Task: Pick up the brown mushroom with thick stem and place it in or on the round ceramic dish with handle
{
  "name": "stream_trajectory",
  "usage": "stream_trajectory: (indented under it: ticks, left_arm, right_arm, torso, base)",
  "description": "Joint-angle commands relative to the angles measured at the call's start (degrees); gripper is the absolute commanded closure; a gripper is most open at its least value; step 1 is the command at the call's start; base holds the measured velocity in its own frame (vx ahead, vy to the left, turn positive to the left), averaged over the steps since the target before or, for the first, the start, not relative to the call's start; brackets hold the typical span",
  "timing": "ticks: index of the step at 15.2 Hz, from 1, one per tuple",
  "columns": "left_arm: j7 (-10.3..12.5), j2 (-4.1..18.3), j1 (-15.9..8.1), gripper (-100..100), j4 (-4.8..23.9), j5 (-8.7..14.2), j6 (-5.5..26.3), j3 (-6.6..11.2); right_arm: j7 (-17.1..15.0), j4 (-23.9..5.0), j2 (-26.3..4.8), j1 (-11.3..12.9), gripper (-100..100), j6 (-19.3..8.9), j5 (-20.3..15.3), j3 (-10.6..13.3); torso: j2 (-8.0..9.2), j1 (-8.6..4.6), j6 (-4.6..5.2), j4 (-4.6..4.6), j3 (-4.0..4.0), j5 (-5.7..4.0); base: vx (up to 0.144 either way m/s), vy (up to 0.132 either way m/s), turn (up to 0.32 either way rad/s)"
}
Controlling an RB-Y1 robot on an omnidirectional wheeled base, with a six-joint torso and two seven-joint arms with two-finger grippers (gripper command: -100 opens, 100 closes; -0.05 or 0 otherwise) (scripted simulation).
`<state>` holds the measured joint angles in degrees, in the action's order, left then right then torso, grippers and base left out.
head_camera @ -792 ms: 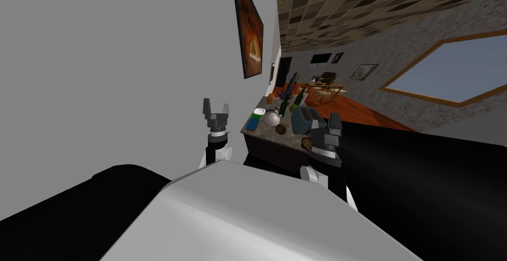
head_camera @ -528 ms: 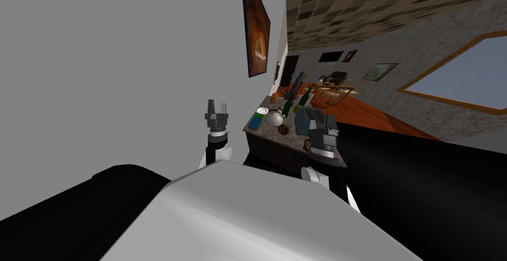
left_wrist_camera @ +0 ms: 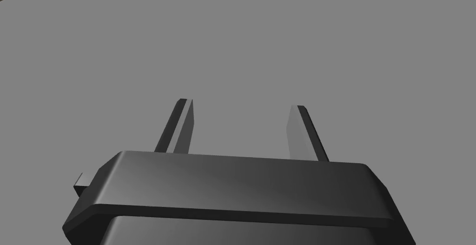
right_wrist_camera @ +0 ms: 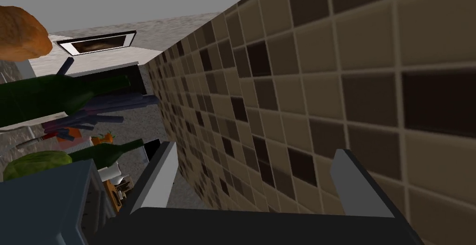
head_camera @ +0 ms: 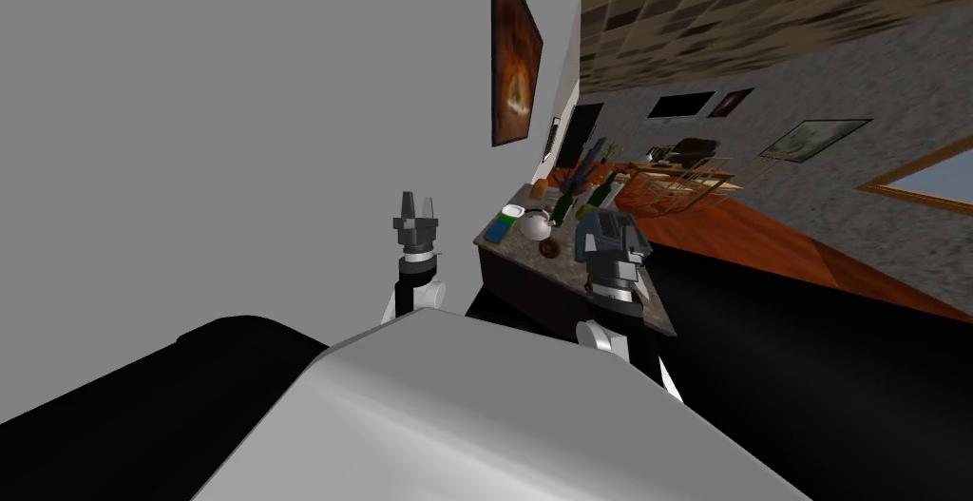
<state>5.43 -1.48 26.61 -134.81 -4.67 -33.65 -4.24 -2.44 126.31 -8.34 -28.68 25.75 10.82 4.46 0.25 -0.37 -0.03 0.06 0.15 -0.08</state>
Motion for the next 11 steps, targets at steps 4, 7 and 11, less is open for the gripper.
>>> stream_trajectory:
  ticks: [4,7,11]
  left_arm:
    - [0.00,0.00,0.00,0,0.00,0.00,0.00,0.00]
    - [0.00,0.00,0.00,0,0.00,0.00,0.00,0.00]
    - [0.00,0.00,0.00,0,0.00,0.00,0.00,0.00]
  right_arm:
    - [-5.68,-3.42,-0.95,1.33,-100,1.10,4.66,0.56]
    - [-8.22,-4.83,-1.22,1.92,-100,1.52,6.43,0.66]
    - [-13.09,-7.92,-1.65,3.28,-100,2.36,10.08,0.75]
  torso:
    - [-0.02,0.08,0.01,0.00,-0.01,0.02]
    - [0.00,0.01,-0.01,0.00,0.00,0.00]
    - [0.00,-0.02,0.00,0.00,0.00,-0.01]
  base:
    - [-0.070,-0.052,0.239]
    - [-0.075,-0.065,0.243]
    - [-0.079,-0.064,0.222]
